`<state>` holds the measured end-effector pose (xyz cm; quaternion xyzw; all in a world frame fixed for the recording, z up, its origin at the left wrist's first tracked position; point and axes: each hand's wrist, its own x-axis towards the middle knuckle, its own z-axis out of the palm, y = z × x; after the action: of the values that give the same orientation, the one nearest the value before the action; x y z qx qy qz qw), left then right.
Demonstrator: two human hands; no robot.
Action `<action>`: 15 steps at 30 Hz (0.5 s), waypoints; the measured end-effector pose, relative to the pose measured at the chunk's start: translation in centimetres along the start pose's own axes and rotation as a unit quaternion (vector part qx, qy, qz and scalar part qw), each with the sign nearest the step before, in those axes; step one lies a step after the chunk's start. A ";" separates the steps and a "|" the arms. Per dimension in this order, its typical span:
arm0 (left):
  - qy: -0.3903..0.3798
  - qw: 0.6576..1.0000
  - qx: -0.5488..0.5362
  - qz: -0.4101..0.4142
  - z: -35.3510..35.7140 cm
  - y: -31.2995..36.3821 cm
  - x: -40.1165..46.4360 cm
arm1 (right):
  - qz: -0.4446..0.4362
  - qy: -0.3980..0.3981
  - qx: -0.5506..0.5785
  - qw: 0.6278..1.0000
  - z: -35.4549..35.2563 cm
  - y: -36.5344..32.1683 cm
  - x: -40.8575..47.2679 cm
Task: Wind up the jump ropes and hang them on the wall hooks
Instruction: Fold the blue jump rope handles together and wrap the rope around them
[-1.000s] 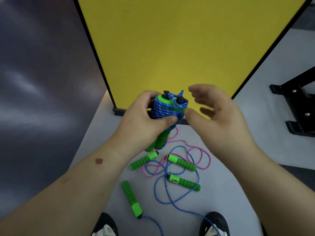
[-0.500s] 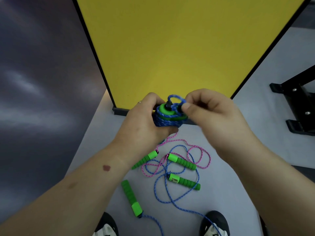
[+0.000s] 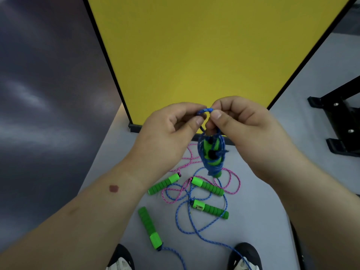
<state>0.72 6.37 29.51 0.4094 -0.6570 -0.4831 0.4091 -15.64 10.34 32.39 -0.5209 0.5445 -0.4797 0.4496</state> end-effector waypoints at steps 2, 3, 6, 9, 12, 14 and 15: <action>0.007 1.000 -0.008 -0.001 0.4 0.1 0.0 | 0.004 0.001 -0.010 1.000 -0.3 0.0 0.0; 0.015 1.000 -0.009 -0.004 0.4 0.1 0.0 | 0.005 0.005 -0.012 1.000 -0.5 0.0 0.1; 0.048 0.998 -0.020 -0.021 0.3 0.4 0.4 | 0.012 0.020 -0.013 1.000 -1.2 0.1 0.3; 0.071 0.997 -0.032 -0.029 0.0 0.6 0.9 | 0.020 0.037 -0.027 0.999 -1.4 0.2 0.6; 0.081 0.996 -0.014 -0.033 -0.3 0.7 1.2 | 0.014 0.075 -0.027 0.997 -1.0 0.1 1.3; 0.088 0.995 -0.013 -0.039 -0.8 1.1 1.8 | 0.013 0.098 -0.017 0.995 -0.5 -0.5 1.9; 0.093 0.995 -0.018 -0.042 -1.1 1.6 2.1 | 0.015 0.104 -0.014 0.994 -0.2 -1.0 2.2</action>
<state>0.82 4.41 31.54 0.4719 -0.5895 -0.4717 0.4554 -15.81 8.15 33.40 -0.4663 0.6026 -0.5171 0.3899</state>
